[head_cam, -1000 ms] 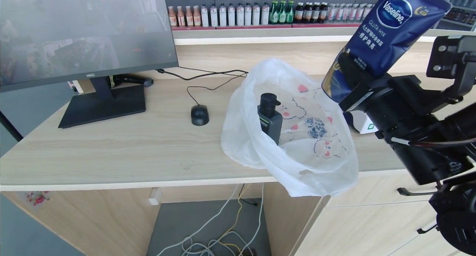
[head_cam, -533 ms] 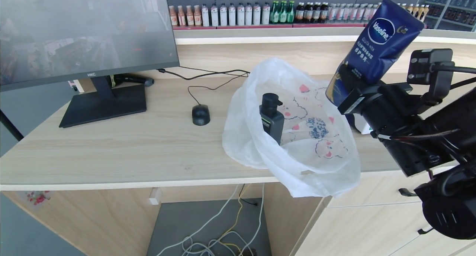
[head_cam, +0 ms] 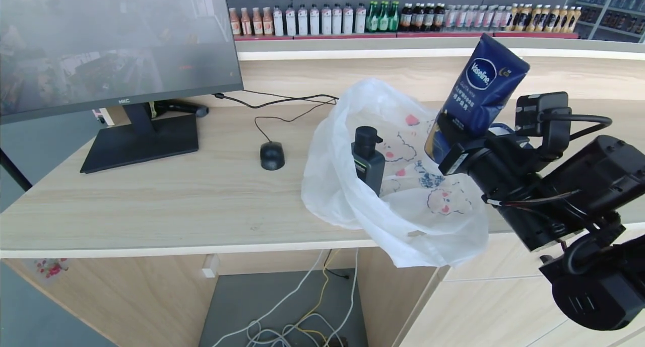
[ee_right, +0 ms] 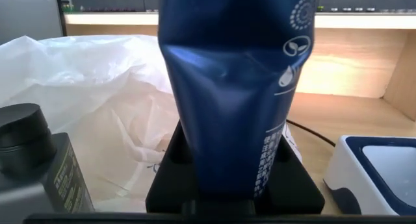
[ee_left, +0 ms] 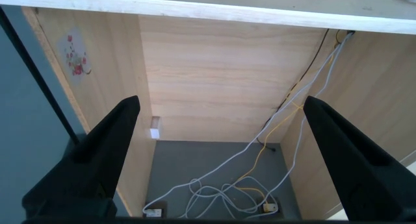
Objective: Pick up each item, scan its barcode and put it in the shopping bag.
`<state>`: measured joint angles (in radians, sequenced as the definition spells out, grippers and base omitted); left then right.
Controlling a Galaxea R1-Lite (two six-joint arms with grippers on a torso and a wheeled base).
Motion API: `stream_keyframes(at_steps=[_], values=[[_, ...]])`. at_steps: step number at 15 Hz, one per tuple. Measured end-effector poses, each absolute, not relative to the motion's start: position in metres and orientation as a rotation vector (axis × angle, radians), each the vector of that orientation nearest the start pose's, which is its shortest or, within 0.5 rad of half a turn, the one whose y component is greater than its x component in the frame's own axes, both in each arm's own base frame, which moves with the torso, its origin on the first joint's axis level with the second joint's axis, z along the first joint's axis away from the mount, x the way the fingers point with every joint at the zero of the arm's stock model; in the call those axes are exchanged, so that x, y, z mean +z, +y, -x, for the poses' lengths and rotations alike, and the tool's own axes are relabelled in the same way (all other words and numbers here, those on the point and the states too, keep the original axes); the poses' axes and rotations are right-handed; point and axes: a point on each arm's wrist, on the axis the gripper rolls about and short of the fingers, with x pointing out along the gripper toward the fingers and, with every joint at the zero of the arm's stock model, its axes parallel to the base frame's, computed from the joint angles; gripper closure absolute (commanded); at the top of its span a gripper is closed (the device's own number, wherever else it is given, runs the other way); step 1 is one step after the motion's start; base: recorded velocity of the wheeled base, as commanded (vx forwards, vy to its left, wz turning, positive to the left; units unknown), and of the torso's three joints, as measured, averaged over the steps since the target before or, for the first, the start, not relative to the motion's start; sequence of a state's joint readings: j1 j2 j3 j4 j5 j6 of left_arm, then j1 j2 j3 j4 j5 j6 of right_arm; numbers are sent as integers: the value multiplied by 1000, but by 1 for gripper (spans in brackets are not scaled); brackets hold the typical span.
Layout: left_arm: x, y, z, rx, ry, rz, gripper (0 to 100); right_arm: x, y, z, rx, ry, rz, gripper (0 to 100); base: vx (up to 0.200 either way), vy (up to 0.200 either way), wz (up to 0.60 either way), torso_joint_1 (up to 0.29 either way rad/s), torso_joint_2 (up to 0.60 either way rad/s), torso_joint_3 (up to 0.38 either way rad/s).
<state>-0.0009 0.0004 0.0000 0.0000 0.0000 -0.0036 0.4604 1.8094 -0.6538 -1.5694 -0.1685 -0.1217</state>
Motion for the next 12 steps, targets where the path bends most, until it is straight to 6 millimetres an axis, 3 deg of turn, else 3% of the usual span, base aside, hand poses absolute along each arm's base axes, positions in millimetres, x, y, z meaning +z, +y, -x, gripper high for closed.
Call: stream_keyframes(at_steps=[12], values=[[75,0,23,0,0,3,0,181,150,-292,292,-354,-8,100,0,0,0,0,0,0]])
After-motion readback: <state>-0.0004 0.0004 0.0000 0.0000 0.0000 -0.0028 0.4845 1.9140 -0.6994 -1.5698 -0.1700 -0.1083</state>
